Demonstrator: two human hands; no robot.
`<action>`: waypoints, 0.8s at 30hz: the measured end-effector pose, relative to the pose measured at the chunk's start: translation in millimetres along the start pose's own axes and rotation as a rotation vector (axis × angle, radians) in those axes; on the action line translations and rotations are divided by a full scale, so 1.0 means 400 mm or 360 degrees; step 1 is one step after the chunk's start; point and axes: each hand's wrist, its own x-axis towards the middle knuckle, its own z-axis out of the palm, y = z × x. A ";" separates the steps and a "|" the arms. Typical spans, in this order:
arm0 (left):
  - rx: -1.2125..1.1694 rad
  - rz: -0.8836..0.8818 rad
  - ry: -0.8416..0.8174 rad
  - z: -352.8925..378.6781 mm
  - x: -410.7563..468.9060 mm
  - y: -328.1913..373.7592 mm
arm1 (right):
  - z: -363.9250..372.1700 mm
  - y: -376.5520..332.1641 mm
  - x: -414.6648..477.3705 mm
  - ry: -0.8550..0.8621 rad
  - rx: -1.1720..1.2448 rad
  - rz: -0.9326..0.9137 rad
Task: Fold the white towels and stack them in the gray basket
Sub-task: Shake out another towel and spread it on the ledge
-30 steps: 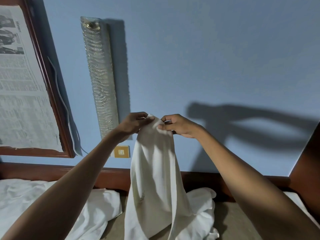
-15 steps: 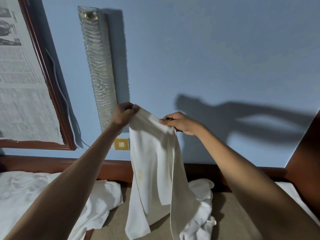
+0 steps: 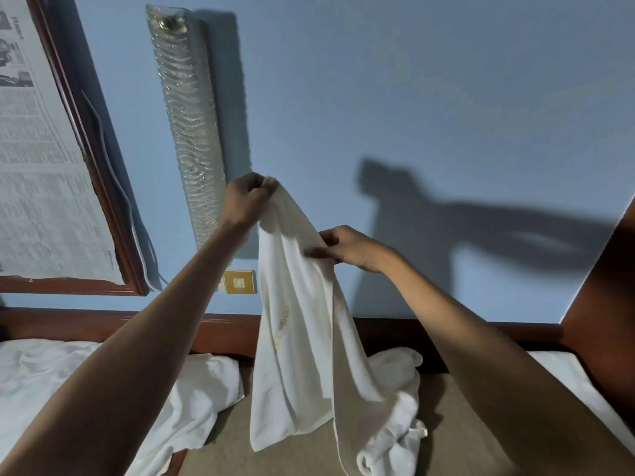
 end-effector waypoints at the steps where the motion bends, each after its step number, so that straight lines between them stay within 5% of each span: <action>1: -0.0004 0.0044 -0.0021 0.000 0.000 0.010 | 0.002 0.006 0.002 0.0033 -0.0080 -0.0003; 7: -0.0155 0.0153 -0.0091 -0.009 -0.009 0.033 | 0.015 0.074 0.032 0.0611 -0.0497 0.0020; 11: -0.0349 0.0087 -0.0018 -0.037 -0.007 0.029 | 0.014 0.136 0.038 0.0722 -0.0633 0.0083; 18: -0.0006 -0.0169 0.0045 -0.085 0.023 -0.059 | -0.010 0.125 0.008 0.0632 0.0010 0.0003; 24: 0.0064 -0.0312 -0.0667 -0.021 -0.043 -0.043 | -0.025 -0.016 -0.002 0.0551 0.0350 -0.0308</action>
